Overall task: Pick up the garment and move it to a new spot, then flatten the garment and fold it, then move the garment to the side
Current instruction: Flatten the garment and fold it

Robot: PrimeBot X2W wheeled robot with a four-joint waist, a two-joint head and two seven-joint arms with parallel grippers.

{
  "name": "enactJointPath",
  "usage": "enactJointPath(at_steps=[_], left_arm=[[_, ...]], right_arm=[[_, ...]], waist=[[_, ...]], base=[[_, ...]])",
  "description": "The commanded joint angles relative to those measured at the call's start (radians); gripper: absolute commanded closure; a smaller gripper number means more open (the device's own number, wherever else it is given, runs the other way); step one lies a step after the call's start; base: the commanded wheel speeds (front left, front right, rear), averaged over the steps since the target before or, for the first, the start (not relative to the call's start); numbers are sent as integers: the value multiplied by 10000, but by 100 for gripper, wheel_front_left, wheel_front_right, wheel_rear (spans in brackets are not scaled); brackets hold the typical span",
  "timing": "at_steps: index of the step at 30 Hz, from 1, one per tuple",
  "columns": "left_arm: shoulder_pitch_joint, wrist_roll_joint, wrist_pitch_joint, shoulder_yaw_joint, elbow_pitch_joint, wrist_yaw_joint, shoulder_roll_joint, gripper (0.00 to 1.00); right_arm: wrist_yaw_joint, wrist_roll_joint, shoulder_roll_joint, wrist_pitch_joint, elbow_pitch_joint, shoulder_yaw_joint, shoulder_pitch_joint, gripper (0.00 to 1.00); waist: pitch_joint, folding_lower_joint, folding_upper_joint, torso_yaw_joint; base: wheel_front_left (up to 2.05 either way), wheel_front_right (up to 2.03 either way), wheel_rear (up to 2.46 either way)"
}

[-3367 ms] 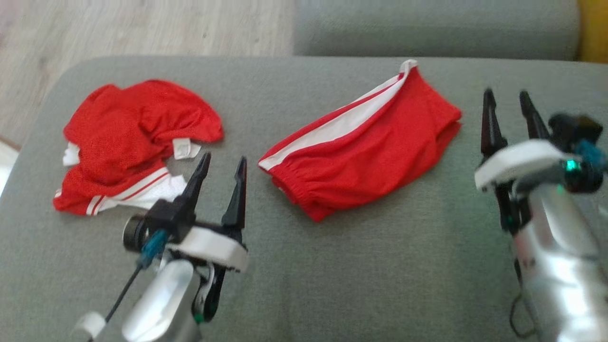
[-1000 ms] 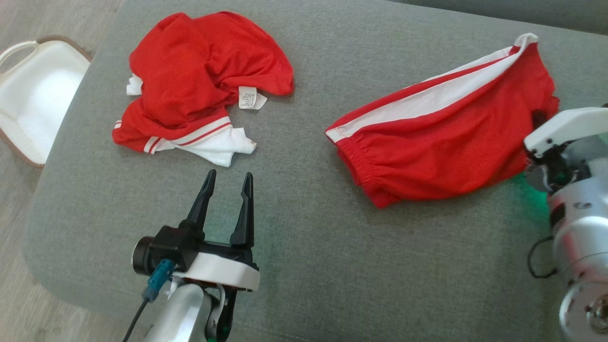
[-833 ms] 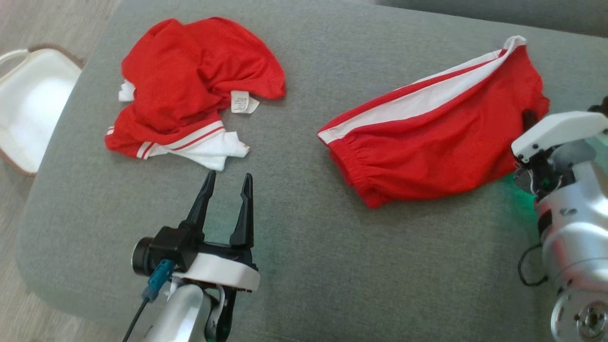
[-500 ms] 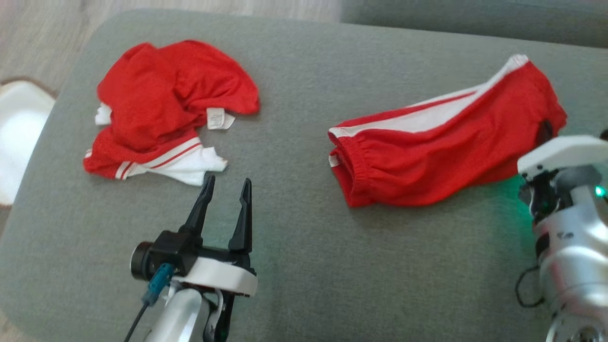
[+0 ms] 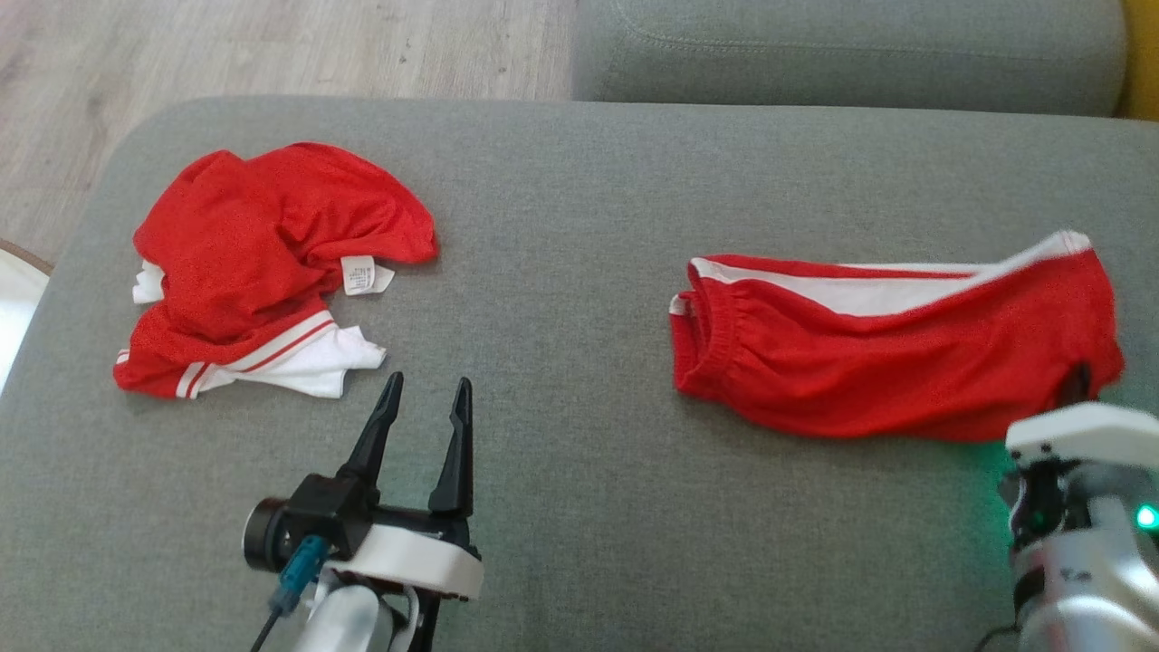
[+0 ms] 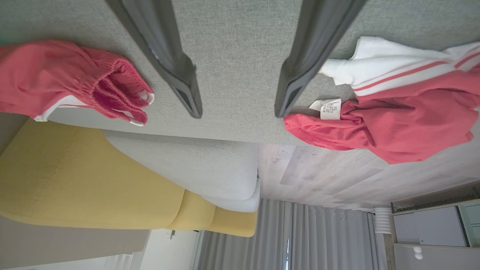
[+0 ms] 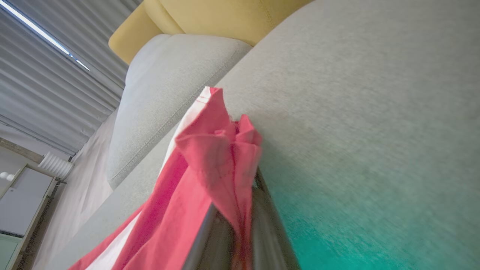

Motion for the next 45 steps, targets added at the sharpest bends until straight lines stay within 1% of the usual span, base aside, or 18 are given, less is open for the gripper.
enactJointPath(at_steps=[1,7,11,14,20,21,23,27,32,34,40,41,44,45], left_arm=[[-213,49,-93,298,-331,-29,34,0],[-122,96,-93,319,-382,-51,34,0],[-110,144,-93,316,-343,-69,34,0],[-117,144,-93,334,-351,-44,34,0],[-79,168,-93,350,-254,-69,34,0],[-79,168,-93,350,-254,-69,34,0],[-68,177,-93,353,-214,-64,34,0],[-53,169,-93,318,-139,-66,34,0],[-18,148,-93,324,-51,-24,34,0],[-1,159,-93,329,1,-32,34,0],[1,184,-93,337,83,-36,36,0],[8,196,-93,377,101,-30,49,0],[34,202,-93,424,137,-34,58,0],[52,205,-93,436,148,-35,61,0]], right_arm=[[65,193,80,-161,-237,197,-81,100],[65,575,85,-552,96,276,167,100],[65,803,85,-674,161,743,-28,100],[65,1405,86,-712,-96,1660,-168,100],[65,3416,86,-702,-1583,4469,223,100],[65,3416,86,-702,-1583,4469,223,100],[65,3894,86,-701,-2188,5364,458,100],[65,4586,87,-719,-3099,6672,783,100],[65,5049,87,-705,-3859,8050,1055,100],[65,5203,86,-709,-4029,8397,1174,100],[65,5227,-112,-741,-3853,9198,1343,100],[65,5167,-176,-748,-3780,9527,1371,100],[65,5023,-317,-697,-3607,10088,1429,100],[65,4941,-379,-645,-3501,10285,1435,92]], waist=[[-43,1,-1,15],[-65,1,-1,43],[-79,1,-1,122],[-134,1,-1,184],[-327,1,-1,275],[-327,1,-1,275],[-392,1,-1,309],[-493,1,-1,439],[-578,1,-1,680],[-603,1,-1,763],[-671,1,-1,1027],[-696,1,-1,1078],[-747,1,-1,1116],[-770,1,-1,1118]], base=[[0,0,0],[0,0,0],[0,0,0],[0,0,0],[0,0,0],[0,0,0],[0,0,0],[0,0,0],[0,0,0],[0,0,0],[0,0,0],[0,0,0],[0,0,0],[0,0,0]])
